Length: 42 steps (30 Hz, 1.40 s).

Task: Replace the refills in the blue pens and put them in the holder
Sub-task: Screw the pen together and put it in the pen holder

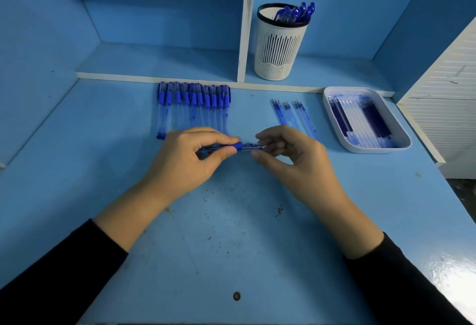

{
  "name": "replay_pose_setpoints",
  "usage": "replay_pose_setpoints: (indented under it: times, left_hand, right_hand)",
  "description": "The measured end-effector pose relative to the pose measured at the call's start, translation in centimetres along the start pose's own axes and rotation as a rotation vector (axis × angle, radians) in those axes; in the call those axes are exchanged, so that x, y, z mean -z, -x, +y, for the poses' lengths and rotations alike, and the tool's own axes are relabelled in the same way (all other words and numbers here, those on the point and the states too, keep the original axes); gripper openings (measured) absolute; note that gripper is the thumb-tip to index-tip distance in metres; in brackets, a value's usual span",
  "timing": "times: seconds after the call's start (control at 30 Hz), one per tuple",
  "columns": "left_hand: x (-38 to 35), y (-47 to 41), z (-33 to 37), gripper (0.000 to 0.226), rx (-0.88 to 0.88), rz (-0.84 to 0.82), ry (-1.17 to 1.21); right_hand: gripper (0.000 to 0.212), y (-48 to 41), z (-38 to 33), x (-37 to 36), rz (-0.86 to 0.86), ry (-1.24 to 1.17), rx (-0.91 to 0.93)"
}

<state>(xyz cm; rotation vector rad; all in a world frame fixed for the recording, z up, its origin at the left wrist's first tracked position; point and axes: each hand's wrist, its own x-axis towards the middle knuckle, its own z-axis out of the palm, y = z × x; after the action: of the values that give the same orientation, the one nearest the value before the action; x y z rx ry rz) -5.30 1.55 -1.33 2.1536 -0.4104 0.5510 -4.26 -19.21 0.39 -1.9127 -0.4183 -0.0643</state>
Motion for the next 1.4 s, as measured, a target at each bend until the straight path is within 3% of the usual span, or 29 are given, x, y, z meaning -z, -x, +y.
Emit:
replay_pose_setpoints:
  times: [0.27,0.43,0.67,0.87,1.0,1.07,1.27,1.4]
  left_hand:
    - [0.1,0.0,0.0,0.019,0.008,0.018,0.022]
    - [-0.1,0.0,0.0,0.017,0.037,0.098,0.033]
    - [-1.6,0.3,1.2,0.018,0.059,0.169,0.107]
    - [-1.8,0.7,1.2,0.023,0.104,0.136,0.117]
    - [-1.3,0.3,0.7,0.022,0.084,0.157,0.052]
    - [-1.0,0.2,0.4,0.023,0.092,0.167,0.025]
    - [-1.3,-0.9,-0.2,0.022,-0.010,0.205,-0.028]
    - [-1.7,-2.0,-0.6,0.021,-0.075,0.207,-0.042]
  right_hand:
    - [0.005,-0.7,0.4,0.9,0.071,-0.077,-0.038]
    - [0.012,-1.0,-0.2,2.3,0.294,-0.391,-0.044]
    - [0.015,-0.5,-1.4,-0.2,0.555,-0.516,0.028]
    - [0.017,-1.4,-1.3,0.1,0.558,-0.635,-0.138]
    - [0.018,-4.1,-0.4,2.1,0.626,-0.738,-0.133]
    - [0.018,-5.6,0.2,3.5,0.556,-0.667,-0.150]
    - [0.024,-9.0,1.7,5.1,0.051,-0.217,-0.273]
    - [0.025,-10.3,1.5,5.0,-0.079,0.057,-0.273]
